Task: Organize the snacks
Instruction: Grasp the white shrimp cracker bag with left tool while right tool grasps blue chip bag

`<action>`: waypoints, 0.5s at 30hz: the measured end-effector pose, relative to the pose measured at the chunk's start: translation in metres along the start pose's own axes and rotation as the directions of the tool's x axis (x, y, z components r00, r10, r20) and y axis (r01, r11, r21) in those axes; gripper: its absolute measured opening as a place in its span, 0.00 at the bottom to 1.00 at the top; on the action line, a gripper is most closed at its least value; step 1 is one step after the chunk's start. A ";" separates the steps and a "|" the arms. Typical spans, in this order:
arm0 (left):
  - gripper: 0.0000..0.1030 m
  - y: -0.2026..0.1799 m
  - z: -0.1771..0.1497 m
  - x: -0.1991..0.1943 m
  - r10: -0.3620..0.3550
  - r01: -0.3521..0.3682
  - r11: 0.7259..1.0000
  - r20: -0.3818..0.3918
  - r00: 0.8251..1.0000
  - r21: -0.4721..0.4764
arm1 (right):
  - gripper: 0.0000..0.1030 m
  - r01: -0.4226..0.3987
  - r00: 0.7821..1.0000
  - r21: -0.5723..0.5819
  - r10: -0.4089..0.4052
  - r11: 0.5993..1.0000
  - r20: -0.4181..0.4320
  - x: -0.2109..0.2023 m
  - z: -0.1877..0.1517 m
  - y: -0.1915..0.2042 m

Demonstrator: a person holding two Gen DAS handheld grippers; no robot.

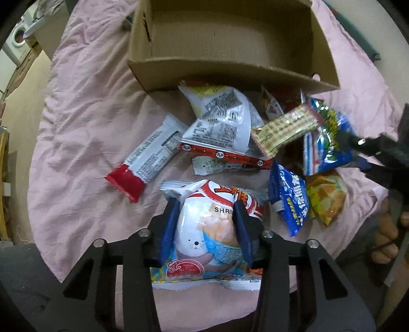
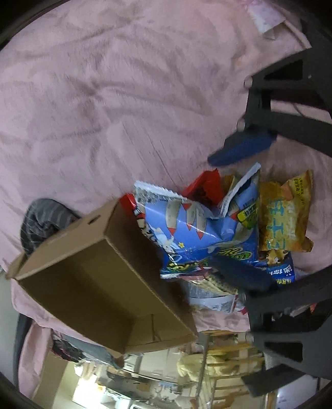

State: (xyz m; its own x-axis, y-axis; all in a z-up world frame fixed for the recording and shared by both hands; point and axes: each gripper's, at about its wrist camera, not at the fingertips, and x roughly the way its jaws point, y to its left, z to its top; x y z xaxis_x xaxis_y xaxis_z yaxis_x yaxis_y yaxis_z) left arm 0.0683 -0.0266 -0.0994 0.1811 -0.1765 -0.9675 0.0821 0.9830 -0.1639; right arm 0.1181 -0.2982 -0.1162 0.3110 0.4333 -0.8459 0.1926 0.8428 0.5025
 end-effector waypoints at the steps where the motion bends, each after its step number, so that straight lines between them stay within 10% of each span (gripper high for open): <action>1: 0.35 0.004 -0.002 -0.001 -0.006 0.006 1.000 0.007 1.000 0.001 | 0.39 -0.005 1.000 -0.014 0.005 1.000 0.005 -0.002 -0.002 0.002; 15: 0.20 0.012 -0.005 -0.065 -0.088 0.094 0.995 0.131 0.988 -0.043 | 0.28 -0.094 0.981 -0.153 0.117 0.984 0.153 -0.081 -0.031 0.033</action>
State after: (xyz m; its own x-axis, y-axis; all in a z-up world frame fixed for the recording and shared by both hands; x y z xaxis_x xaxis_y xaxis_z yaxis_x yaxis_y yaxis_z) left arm 0.0529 -0.0030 -0.0399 0.3000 -0.2669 -0.9159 0.0566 0.9634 -0.2622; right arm 0.0700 -0.2960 -0.0367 0.4698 0.4752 -0.7440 0.0181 0.8374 0.5463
